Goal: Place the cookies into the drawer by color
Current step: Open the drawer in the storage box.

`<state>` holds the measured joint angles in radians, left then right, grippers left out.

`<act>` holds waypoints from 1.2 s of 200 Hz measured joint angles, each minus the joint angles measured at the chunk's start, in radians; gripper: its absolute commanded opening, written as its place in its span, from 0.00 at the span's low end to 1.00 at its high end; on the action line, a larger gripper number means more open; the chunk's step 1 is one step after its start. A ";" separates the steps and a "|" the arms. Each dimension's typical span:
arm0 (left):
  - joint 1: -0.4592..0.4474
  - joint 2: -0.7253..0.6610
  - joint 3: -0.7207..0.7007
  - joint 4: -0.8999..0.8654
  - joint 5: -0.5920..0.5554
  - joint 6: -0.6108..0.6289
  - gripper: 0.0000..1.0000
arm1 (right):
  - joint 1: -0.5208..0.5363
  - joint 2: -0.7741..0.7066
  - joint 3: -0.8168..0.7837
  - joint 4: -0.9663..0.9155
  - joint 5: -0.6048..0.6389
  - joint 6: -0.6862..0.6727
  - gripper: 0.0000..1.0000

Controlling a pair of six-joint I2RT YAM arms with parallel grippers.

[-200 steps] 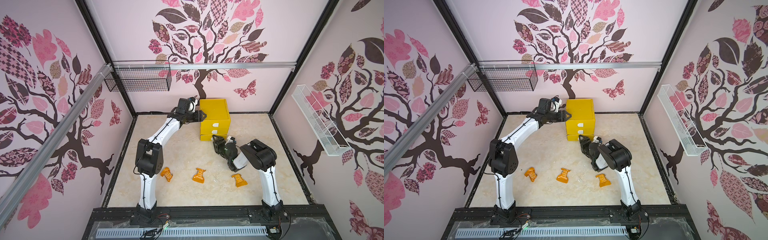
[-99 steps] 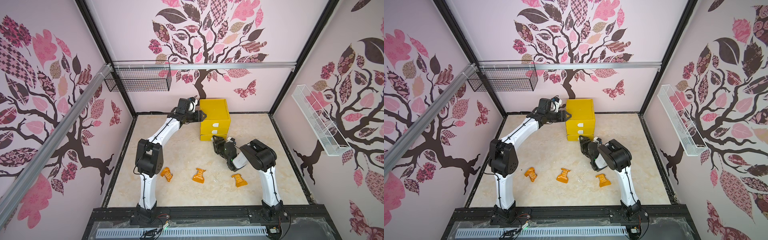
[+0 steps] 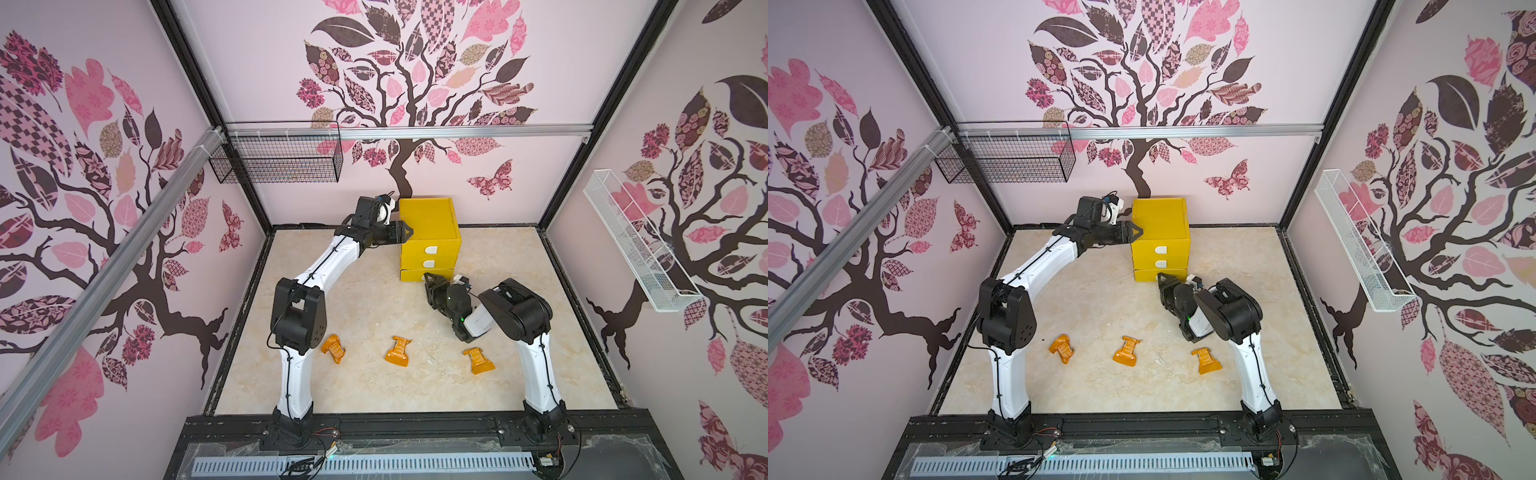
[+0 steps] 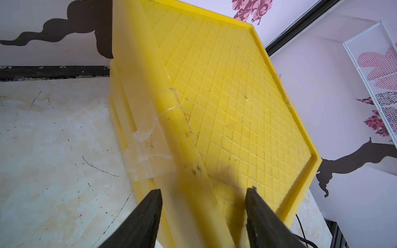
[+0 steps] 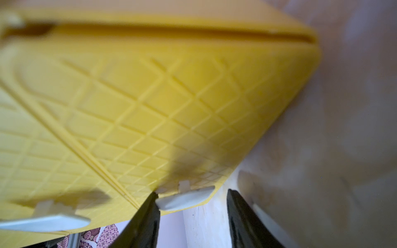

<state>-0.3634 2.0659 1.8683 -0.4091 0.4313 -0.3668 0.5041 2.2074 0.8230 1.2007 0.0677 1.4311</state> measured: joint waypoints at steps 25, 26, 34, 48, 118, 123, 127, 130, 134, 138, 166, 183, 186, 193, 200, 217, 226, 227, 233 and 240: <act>0.000 0.000 0.000 0.000 0.000 0.000 0.66 | 0.001 0.000 0.001 0.008 0.003 -0.002 0.43; 0.000 0.000 0.000 0.000 0.000 0.000 0.66 | 0.001 0.000 0.001 0.009 0.003 -0.002 0.43; 0.000 0.000 0.000 0.000 0.000 0.000 0.66 | 0.001 0.000 0.001 0.013 0.004 -0.003 0.43; 0.000 0.000 0.000 0.000 0.000 0.000 0.66 | 0.002 0.000 0.001 0.014 0.005 -0.007 0.42; 0.000 -0.003 -0.005 0.004 -0.001 0.000 0.66 | 0.002 -0.001 0.002 0.018 0.006 -0.018 0.37; 0.000 -0.003 -0.005 0.004 -0.001 0.000 0.66 | 0.002 -0.002 0.001 0.017 0.006 -0.018 0.37; 0.000 -0.003 -0.006 0.004 -0.001 -0.001 0.66 | 0.002 -0.002 0.001 0.017 0.006 -0.018 0.37; 0.000 -0.003 -0.006 0.005 -0.001 -0.001 0.66 | 0.002 -0.002 0.000 0.017 0.006 -0.018 0.37; 0.000 -0.003 -0.006 0.005 -0.001 -0.001 0.66 | 0.002 -0.002 0.000 0.017 0.007 -0.018 0.37; 0.000 -0.004 -0.006 0.005 -0.001 0.000 0.66 | 0.002 -0.002 -0.001 0.018 0.007 -0.018 0.37; 0.000 -0.005 -0.008 0.005 -0.001 -0.001 0.66 | 0.003 -0.027 -0.024 0.006 0.016 -0.018 0.37; 0.000 -0.006 -0.012 0.010 -0.001 -0.002 0.66 | 0.003 -0.046 -0.048 -0.002 0.027 -0.018 0.37; 0.000 -0.006 -0.013 0.011 -0.001 -0.002 0.66 | 0.003 -0.049 -0.051 -0.002 0.029 -0.018 0.37; 0.000 -0.007 -0.013 0.011 -0.002 -0.002 0.66 | 0.004 -0.055 -0.061 -0.003 0.031 -0.018 0.37; 0.000 -0.008 -0.014 0.011 -0.002 -0.002 0.66 | 0.005 -0.060 -0.069 -0.002 0.034 -0.018 0.37; 0.000 -0.010 -0.019 0.014 -0.003 -0.003 0.66 | 0.010 -0.068 -0.093 0.009 0.039 -0.016 0.39; 0.000 -0.011 -0.020 0.016 -0.003 -0.003 0.66 | 0.013 -0.071 -0.106 0.017 0.043 -0.014 0.40; 0.000 -0.011 -0.020 0.016 -0.004 -0.003 0.66 | 0.013 -0.071 -0.107 0.017 0.043 -0.014 0.40; 0.000 -0.012 -0.022 0.016 -0.004 -0.003 0.66 | 0.015 -0.073 -0.113 0.020 0.046 -0.012 0.41; 0.000 -0.014 -0.024 0.018 -0.005 -0.003 0.66 | 0.016 -0.076 -0.119 0.023 0.048 -0.010 0.42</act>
<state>-0.3637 2.0521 1.8442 -0.3912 0.4267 -0.3698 0.5205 2.1319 0.7036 1.2232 0.1154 1.4212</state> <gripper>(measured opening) 0.658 0.408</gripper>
